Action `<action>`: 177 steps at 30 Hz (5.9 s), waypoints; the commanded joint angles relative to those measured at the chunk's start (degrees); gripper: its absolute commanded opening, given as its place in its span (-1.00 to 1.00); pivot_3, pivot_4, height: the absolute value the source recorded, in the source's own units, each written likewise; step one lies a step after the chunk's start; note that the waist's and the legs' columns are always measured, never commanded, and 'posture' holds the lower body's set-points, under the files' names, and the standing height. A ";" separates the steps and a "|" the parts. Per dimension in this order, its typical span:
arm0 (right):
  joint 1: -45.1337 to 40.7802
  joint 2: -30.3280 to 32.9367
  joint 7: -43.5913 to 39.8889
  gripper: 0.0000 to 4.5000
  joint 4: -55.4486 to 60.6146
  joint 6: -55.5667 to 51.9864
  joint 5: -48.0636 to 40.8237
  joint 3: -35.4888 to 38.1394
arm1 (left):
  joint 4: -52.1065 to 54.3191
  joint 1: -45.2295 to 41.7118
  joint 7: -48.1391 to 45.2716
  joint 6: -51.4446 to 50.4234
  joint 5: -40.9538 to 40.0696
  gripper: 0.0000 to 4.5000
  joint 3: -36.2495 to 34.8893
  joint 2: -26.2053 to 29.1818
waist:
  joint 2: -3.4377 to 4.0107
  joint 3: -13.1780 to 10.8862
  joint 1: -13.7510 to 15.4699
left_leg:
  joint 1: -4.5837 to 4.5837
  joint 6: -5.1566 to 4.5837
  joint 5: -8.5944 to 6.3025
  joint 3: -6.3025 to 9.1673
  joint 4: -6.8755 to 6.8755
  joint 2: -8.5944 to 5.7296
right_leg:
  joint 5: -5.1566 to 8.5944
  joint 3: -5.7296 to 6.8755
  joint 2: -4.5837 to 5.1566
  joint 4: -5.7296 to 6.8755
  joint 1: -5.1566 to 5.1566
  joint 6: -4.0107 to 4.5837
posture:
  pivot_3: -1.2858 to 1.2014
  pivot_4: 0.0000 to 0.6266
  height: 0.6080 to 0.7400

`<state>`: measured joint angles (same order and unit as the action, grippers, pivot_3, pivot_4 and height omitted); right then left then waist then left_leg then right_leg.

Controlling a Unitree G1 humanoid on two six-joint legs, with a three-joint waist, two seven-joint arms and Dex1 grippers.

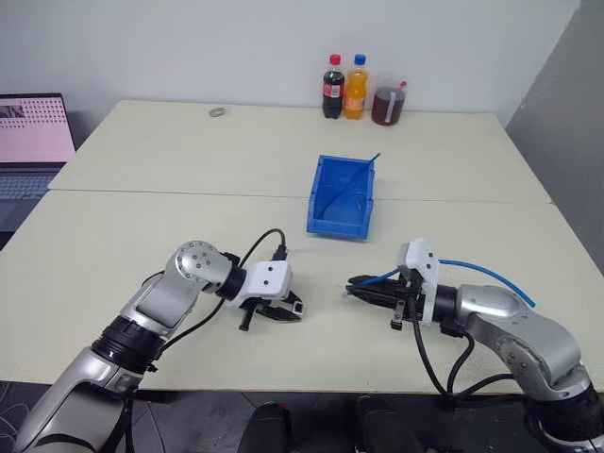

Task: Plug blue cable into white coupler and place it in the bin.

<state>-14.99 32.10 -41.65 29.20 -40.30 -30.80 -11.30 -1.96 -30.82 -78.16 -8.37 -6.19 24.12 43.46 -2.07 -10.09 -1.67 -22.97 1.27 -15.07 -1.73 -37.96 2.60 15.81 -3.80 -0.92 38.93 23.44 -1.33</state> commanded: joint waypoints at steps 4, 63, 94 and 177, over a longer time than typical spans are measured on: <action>-5.28 -2.71 -1.34 -0.96 -2.36 2.54 4.79 -6.57 | 2.17 1.18 -0.60 -3.13 0.75 -0.65 0.73 -1.03 | 0.01 0.03 0.13 | -0.01 0.00 0.00 0.04 -0.01 0.00 | 0.01 0.03 0.00 0.00 -0.02 -0.02 | 0.03 -0.52 1.00; -13.57 -9.28 -7.72 -0.96 -10.56 1.93 22.92 -21.18 | -0.93 0.33 1.06 -6.27 3.16 -0.65 -1.21 -6.28 | 0.12 0.28 0.39 | 0.14 -0.06 0.04 0.11 -0.15 -0.04 | -0.07 0.13 0.03 0.09 -0.20 -0.04 | 0.03 -0.52 1.00; -11.54 -13.67 -13.82 -0.96 -18.70 -6.55 21.74 -31.52 | 2.90 4.25 1.42 -7.45 3.13 -0.65 -2.00 -6.53 | 0.89 2.82 -0.17 | 0.47 -0.10 0.01 0.00 0.09 -0.02 | 0.17 0.04 -0.08 0.07 -0.32 0.18 | 0.03 -0.52 1.00; -51.05 0.79 -24.50 0.97 -64.61 6.79 23.39 9.42 | 0.95 -1.90 31.93 -19.59 -8.44 1.00 -26.88 -6.04 | 0.47 0.64 -0.01 | -0.54 -0.44 -0.34 -0.01 0.06 0.09 | 0.62 0.16 0.48 0.65 0.71 0.75 | 0.03 -0.52 1.00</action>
<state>-69.81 30.49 -65.99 -49.41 -27.77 -2.47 -6.59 -2.44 -32.64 -48.90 -26.32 -13.77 0.78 36.82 -1.60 -9.45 -1.68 -23.58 0.83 -15.41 -1.69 -37.99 2.66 16.43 -3.59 -0.39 39.66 24.16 -0.58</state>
